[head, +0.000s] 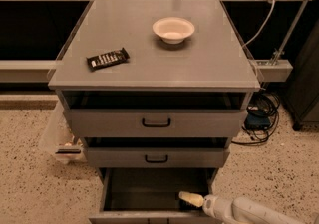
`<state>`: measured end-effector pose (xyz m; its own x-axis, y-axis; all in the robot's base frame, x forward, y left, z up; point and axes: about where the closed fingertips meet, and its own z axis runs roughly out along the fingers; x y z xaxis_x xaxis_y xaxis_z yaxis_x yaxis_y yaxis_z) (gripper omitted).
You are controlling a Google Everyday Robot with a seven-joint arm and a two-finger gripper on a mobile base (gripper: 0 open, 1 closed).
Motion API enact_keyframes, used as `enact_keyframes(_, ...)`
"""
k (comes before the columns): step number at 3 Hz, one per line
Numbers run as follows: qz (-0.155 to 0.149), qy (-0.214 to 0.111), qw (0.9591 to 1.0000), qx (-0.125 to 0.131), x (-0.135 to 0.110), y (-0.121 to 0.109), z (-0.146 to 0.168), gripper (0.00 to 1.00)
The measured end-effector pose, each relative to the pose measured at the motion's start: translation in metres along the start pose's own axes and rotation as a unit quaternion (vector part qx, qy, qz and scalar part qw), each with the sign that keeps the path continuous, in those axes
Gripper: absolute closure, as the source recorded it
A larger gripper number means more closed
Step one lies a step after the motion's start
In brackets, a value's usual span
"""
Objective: Place rxbar blueberry into bottom drawer
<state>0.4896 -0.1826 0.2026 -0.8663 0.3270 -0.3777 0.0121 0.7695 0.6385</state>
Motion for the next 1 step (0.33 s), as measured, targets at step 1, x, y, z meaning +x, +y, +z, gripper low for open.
enact_keyframes(1, 0.0, 0.0, 1.0, 0.0, 0.0, 0.0, 0.0, 0.0)
